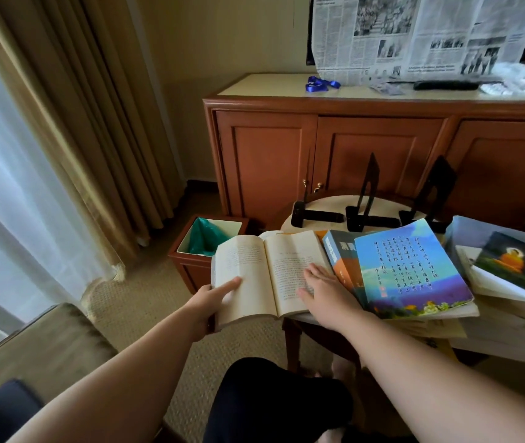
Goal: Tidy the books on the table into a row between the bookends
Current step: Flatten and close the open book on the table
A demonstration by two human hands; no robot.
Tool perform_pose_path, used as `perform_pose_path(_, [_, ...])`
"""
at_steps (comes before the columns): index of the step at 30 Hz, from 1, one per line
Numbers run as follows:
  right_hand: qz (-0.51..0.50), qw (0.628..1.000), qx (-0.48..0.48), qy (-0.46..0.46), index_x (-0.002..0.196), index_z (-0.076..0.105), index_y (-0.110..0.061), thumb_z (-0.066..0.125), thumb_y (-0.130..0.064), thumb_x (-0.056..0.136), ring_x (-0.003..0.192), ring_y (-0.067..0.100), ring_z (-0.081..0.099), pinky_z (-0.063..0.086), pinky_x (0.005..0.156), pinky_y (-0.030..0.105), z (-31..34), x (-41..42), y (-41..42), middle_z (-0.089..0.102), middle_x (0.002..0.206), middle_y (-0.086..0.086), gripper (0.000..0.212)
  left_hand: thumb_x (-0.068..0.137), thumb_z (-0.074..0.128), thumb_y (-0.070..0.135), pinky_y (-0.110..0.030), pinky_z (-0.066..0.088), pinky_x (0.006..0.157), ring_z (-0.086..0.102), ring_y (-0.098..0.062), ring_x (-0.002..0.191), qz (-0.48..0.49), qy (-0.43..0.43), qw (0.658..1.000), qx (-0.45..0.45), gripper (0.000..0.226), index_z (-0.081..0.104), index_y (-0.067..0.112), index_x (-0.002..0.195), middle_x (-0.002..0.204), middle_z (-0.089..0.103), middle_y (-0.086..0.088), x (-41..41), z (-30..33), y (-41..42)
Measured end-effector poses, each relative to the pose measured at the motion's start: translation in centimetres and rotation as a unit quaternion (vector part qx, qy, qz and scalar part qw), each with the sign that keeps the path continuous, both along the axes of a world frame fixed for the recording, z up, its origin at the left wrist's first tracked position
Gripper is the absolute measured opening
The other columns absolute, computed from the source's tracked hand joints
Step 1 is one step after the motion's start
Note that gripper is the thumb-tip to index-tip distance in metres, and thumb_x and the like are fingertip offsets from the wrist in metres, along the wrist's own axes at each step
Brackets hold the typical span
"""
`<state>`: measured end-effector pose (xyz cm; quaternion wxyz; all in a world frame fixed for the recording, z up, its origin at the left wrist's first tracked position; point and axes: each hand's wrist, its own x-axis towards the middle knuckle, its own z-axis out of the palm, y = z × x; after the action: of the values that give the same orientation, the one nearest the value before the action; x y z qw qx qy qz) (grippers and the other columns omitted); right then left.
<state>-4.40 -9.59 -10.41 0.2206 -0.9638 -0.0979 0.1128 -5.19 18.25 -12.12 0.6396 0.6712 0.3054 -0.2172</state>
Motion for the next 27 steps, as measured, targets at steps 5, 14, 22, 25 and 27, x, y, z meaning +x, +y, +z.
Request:
perform_pose_path(5, [-0.003,1.0,0.0,-0.007,0.165,0.016,-0.017,0.039,-0.042,0.11,0.159,0.015,0.001,0.005,0.126,0.036,0.0,-0.1,0.1,0.005,0.173,-0.004,0.065,0.033,0.105,0.047,-0.046,0.062,0.081,0.068,-0.034,0.11,0.046,-0.016,0.999,0.019,0.128,0.051,0.004,0.141,0.125,0.065,-0.014,-0.7,1.2,0.5])
perform_pose_path(14, [-0.028,0.999,0.03,-0.012,0.164,0.023,-0.022,0.048,-0.042,0.107,0.159,0.013,0.006,0.012,0.126,0.038,-0.1,-0.1,0.1,0.011,0.173,-0.008,0.065,0.059,0.101,0.038,-0.044,0.065,0.077,0.071,-0.027,0.096,0.08,-0.047,0.99,0.109,0.073,0.062,0.015,0.118,0.11,0.068,-0.007,-1.4,4.5,-0.8])
perform_pose_path(22, [-0.073,0.993,0.087,0.029,0.146,0.054,-0.02,0.042,-0.045,0.109,0.135,0.023,0.049,0.038,0.111,0.035,2.4,-0.3,-0.2,0.048,0.157,0.002,0.046,0.099,0.066,0.046,-0.05,0.057,0.099,0.072,-0.026,0.112,0.015,-0.22,0.972,-0.085,0.042,0.072,0.014,0.126,0.119,0.075,-0.008,-0.6,7.7,-4.1])
perform_pose_path(25, [-0.151,0.959,0.234,0.046,0.151,0.05,-0.027,0.021,-0.068,0.103,0.138,0.026,0.049,0.036,0.114,0.036,3.6,-0.5,-0.4,0.053,0.152,0.004,0.069,0.1,0.059,0.055,-0.047,0.051,0.105,0.067,-0.017,0.119,-0.08,-0.211,0.973,-0.055,0.042,0.076,0.024,0.122,0.126,0.074,0.0,-0.1,8.0,-6.3])
perform_pose_path(27, [-0.159,0.941,0.298,0.025,0.157,0.041,-0.033,0.023,-0.074,0.1,0.147,0.024,0.04,0.029,0.117,0.033,4.0,-0.5,-0.7,0.047,0.158,-0.001,0.073,0.102,0.062,0.045,-0.04,0.049,0.107,0.063,-0.012,0.116,-0.14,-0.22,0.964,0.055,0.032,0.075,0.026,0.124,0.13,0.07,0.003,-0.3,8.0,-8.2])
